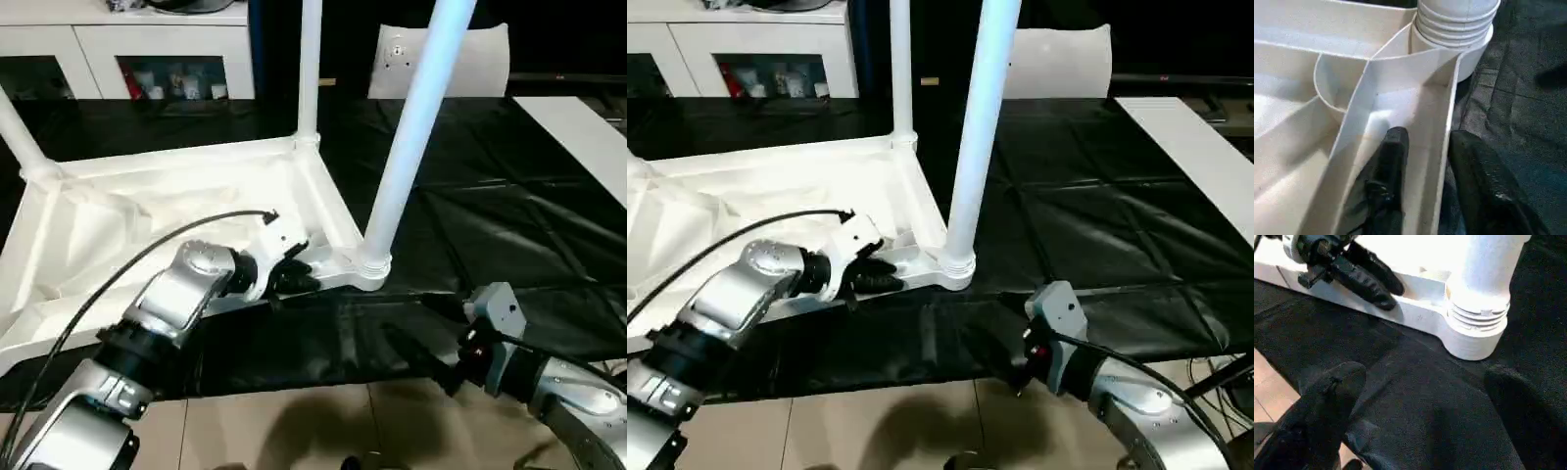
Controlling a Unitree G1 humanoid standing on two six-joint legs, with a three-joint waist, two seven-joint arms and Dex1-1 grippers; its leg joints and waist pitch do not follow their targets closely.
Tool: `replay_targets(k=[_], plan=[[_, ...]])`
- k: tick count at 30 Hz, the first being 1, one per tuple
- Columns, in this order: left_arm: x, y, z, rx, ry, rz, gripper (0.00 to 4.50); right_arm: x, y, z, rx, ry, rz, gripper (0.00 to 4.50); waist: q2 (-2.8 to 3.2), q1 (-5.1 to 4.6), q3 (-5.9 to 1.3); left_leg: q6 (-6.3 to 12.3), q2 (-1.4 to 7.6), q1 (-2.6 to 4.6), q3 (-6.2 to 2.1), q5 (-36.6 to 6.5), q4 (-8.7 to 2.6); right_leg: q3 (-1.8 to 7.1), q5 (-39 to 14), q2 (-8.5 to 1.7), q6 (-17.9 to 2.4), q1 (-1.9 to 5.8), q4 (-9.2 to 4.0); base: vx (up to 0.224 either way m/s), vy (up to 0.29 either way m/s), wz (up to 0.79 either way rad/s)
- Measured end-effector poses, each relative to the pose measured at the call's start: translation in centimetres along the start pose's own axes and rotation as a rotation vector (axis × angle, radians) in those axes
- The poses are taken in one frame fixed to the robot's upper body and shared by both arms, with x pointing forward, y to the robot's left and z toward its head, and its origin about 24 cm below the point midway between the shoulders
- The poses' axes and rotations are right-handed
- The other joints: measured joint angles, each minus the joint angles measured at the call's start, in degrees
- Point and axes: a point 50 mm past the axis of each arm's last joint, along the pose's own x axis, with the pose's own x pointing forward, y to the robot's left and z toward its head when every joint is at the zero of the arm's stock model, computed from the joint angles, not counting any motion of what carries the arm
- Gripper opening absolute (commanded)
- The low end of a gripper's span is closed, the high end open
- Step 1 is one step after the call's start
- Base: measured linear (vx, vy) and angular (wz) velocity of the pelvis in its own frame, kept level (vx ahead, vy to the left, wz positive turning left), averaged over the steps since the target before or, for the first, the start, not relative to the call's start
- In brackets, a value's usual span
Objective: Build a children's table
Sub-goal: Rotate leg to tighten
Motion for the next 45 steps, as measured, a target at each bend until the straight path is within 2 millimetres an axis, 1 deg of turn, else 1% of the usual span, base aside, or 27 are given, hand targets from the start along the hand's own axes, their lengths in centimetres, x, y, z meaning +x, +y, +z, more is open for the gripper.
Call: replay_targets(k=[2,3,4,6,9,11,15,16,19,22,24,28,31,36,41,44,45], plan=[[0.1,0.0,-0.1,0.004,-0.005,-0.010,1.76,0.0,0.0,-0.1,-0.001,0.004,-0.001,4.50,0.00,-0.03,0.00,0.00,0.01,-0.01,0.00,0.0,0.00,-0.01,0.0,0.00,0.0,-0.01,-0.01,0.000,0.000,0.00],[0.1,0.0,-0.1,0.007,-0.007,-0.013,1.56,-0.1,0.0,-0.1,-0.001,0.006,-0.001,4.50,0.00,-0.03,0.00,0.00,0.01,-0.02,0.00,0.0,-0.01,-0.01,0.0,0.00,0.0,-0.01,-0.01,0.000,0.000,0.00],[0.1,0.0,-0.1,0.007,-0.006,-0.016,1.47,-0.1,0.1,-0.2,0.001,0.008,-0.001,4.50,0.00,-0.03,0.00,0.00,0.01,-0.02,0.00,0.0,-0.01,-0.01,0.0,0.00,0.0,-0.01,-0.01,0.000,0.000,0.00],[0.2,0.0,-0.2,0.007,-0.003,-0.024,1.38,-0.1,0.1,-0.3,0.001,0.010,0.001,4.50,0.01,-0.06,0.00,0.00,0.01,-0.02,0.00,0.0,-0.01,-0.02,0.0,0.00,0.0,-0.01,-0.01,0.000,0.000,0.00],[0.2,-0.1,-0.2,0.017,-0.011,-0.048,1.09,-0.1,0.1,-0.3,-0.002,0.008,0.000,4.50,0.01,-0.02,0.01,-0.04,0.02,-0.02,0.00,0.0,-0.01,-0.02,0.0,0.00,0.0,0.00,-0.01,0.000,0.000,0.00],[0.2,-0.2,-0.1,0.025,-0.016,-0.059,1.04,-0.1,0.1,-0.2,-0.003,0.008,0.000,4.50,0.01,-0.02,0.01,-0.04,0.03,-0.02,0.00,0.0,-0.01,-0.02,0.0,0.00,0.0,0.00,-0.01,0.000,0.000,0.00],[0.4,-0.3,-0.2,0.031,-0.025,-0.077,0.66,-0.1,0.1,-0.3,-0.010,0.012,-0.002,4.50,0.01,-0.05,0.01,-0.04,0.03,-0.03,0.01,0.0,-0.02,-0.02,0.0,0.00,0.0,-0.01,-0.03,0.000,0.000,0.00],[0.4,-0.2,-0.2,0.032,-0.025,-0.075,0.66,-0.1,0.1,-0.3,-0.010,0.012,-0.002,4.50,0.01,-0.05,0.01,-0.04,0.03,-0.03,0.01,0.0,-0.02,-0.02,0.0,0.00,0.0,-0.01,-0.03,0.000,0.000,0.00],[0.5,-0.1,-0.3,0.041,-0.026,-0.075,0.30,-0.1,0.1,-0.3,-0.014,0.011,-0.002,4.50,0.01,-0.04,0.01,-0.04,0.03,-0.04,0.01,0.0,-0.03,-0.02,0.0,0.00,0.0,-0.01,-0.06,0.000,0.000,0.00],[0.6,0.0,-0.3,0.050,-0.028,-0.080,0.21,-0.1,0.2,-0.2,-0.019,0.008,0.001,4.50,0.01,-0.06,0.01,-0.04,0.03,-0.05,0.01,0.0,-0.04,-0.02,0.0,0.00,0.0,-0.01,-0.11,0.000,0.000,0.00],[0.6,0.1,-0.2,0.061,-0.022,-0.088,0.04,-0.1,0.2,-0.3,-0.019,0.009,0.002,4.50,0.00,-0.07,0.01,-0.03,0.04,-0.08,0.02,0.0,-0.06,-0.03,0.0,0.00,0.0,-0.01,-0.14,0.000,0.000,0.00],[0.6,0.3,-0.2,0.084,-0.009,-0.100,0.04,-0.1,0.2,-0.3,-0.020,0.010,0.003,4.50,0.01,-0.06,0.01,-0.03,0.04,-0.08,0.03,0.0,-0.06,-0.02,0.0,-0.01,0.0,0.00,-0.17,0.000,0.000,0.00],[0.5,0.5,-0.1,0.143,0.021,-0.113,0.04,-0.1,0.2,-0.3,-0.021,0.009,0.003,4.50,0.04,-0.20,-0.01,-0.16,0.04,-0.06,0.03,-0.1,-0.08,-0.02,0.0,-0.01,0.0,0.00,-0.17,0.000,0.000,0.00],[-0.5,0.8,-0.4,0.224,0.037,-0.157,0.04,-0.1,0.1,-0.1,-0.028,0.005,0.003,4.50,0.04,-0.69,-0.01,-0.18,0.10,-0.01,0.04,-0.1,-0.23,-0.07,0.0,0.04,0.0,-0.04,-0.17,0.000,0.000,0.00],[-1.8,1.3,-1.0,0.252,0.055,-0.171,0.04,0.0,0.1,-0.1,-0.030,0.003,0.003,4.50,0.04,-0.27,-0.01,-0.20,0.12,0.01,0.06,-0.1,-0.38,-0.10,-0.1,0.04,0.0,-0.05,-0.17,0.000,0.000,0.00],[-1.8,1.3,-1.1,0.236,0.044,-0.159,0.04,0.0,0.1,-0.1,-0.031,0.002,0.003,4.50,0.04,-0.11,-0.01,-0.20,0.12,0.01,0.15,-0.1,-0.38,-0.08,-0.1,0.01,-0.1,-0.04,-0.17,0.000,0.000,0.00],[-1.7,1.3,-1.1,0.220,0.037,-0.157,0.29,0.0,0.1,-0.1,-0.031,0.002,0.003,4.50,0.04,-0.10,-0.01,-0.21,0.12,0.02,0.18,-0.1,-0.38,-0.07,-0.1,-0.01,-0.1,-0.03,-0.17,0.000,0.000,0.00]])
